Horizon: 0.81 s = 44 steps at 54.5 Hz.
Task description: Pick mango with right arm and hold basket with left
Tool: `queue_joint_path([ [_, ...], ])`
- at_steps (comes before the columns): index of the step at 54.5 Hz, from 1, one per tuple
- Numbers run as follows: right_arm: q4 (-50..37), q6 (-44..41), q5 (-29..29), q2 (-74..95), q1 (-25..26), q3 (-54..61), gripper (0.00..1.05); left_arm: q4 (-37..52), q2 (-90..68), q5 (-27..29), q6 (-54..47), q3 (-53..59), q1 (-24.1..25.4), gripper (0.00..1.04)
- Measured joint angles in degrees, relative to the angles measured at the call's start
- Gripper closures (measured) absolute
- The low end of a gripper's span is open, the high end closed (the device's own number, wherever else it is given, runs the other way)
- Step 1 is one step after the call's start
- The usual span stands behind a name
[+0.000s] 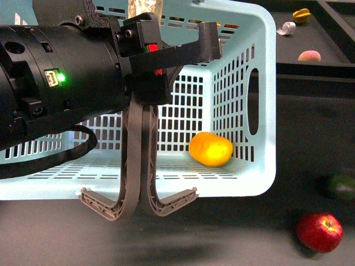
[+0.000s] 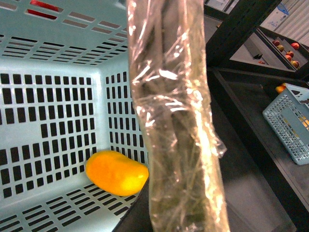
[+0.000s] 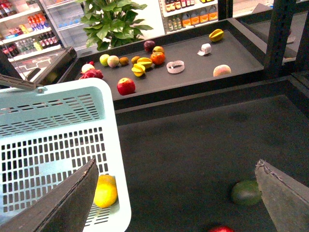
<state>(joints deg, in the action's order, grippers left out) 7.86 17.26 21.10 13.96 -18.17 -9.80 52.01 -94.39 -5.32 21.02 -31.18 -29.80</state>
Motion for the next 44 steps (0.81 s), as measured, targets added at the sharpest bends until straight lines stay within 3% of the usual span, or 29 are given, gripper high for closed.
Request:
queue_joint_path([
  [12, -0.2, -0.37, -0.13, -0.33, -0.07, 0.11, 0.08, 0.0, 0.0, 0.11, 0.0, 0.0, 0.04, 0.99],
  [17, -7.3, -6.99, -5.38, -5.62, 2.03, 4.13, 0.23, 0.0, 0.0, 0.11, -0.02, 0.0, 0.02, 0.99],
  [25, -8.24, -14.19, -9.57, -9.25, 6.08, 5.4, 0.46, 0.0, 0.0, 0.17, 0.07, 0.0, 0.07, 0.99],
  [32, -8.09, -16.0, -13.0, -10.23, 9.27, 6.38, 0.65, 0.0, 0.0, 0.17, -0.31, 0.0, 0.0, 0.99],
  [36, -7.58, -16.59, -19.76, -10.95, 14.58, 6.84, 0.78, 0.0, 0.0, 0.15, 0.02, 0.0, 0.04, 0.99],
  [44, -7.74, -16.9, -20.83, -12.61, 17.9, 7.93, 1.04, 0.0, 0.0, 0.17, -0.04, 0.0, 0.07, 0.99],
])
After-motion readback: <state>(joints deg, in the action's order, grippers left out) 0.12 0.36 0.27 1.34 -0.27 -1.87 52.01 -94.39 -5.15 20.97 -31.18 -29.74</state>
